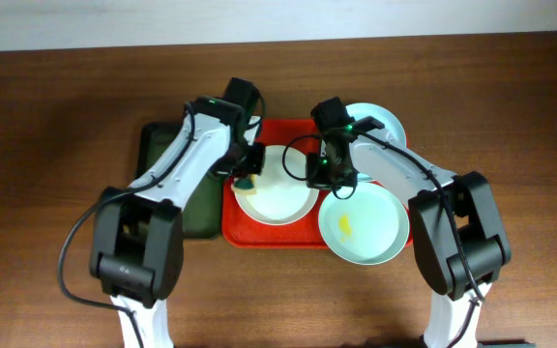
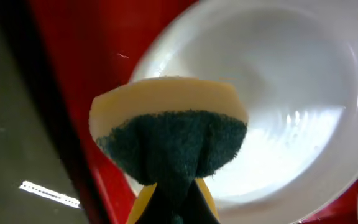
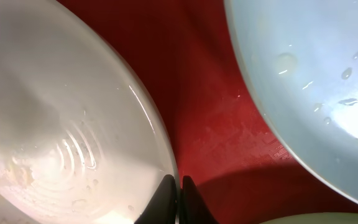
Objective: Clean dirty plates on tray and stack at the side
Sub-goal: 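Scrub the white plate with the sponge in the left gripper, then return the sponge to the green tray and release it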
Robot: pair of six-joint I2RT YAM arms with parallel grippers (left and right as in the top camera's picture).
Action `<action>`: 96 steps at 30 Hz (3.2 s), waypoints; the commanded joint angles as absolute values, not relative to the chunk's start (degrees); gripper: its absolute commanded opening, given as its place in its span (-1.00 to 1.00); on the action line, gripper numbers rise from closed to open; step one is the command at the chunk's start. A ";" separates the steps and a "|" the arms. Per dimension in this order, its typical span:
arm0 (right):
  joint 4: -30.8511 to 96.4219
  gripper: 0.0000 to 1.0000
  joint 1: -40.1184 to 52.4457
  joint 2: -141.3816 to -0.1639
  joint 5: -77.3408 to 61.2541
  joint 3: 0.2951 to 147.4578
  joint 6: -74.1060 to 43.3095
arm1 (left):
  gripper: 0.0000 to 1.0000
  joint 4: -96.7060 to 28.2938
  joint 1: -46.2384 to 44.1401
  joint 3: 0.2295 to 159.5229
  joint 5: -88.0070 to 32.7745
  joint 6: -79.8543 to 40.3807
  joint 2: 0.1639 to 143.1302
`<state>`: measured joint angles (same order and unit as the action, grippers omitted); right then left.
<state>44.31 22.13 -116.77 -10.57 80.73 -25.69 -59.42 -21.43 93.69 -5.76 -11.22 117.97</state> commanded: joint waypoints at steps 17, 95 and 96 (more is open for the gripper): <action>44.75 -0.92 22.55 -117.75 -9.85 80.40 -25.98 | -1.00 -45.47 -28.45 79.83 -27.83 -9.32 118.17; 45.23 -0.65 22.55 -117.75 -9.82 79.85 -26.00 | 0.99 -63.35 -2.94 98.43 2.37 -12.82 86.02; 44.91 -0.66 22.55 -117.75 -9.82 79.55 -26.00 | 0.99 -63.37 -2.94 98.41 2.37 -12.82 86.04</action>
<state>45.30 22.13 -116.77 -10.13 80.53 -25.74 -63.22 -3.33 98.26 2.92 -11.88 86.17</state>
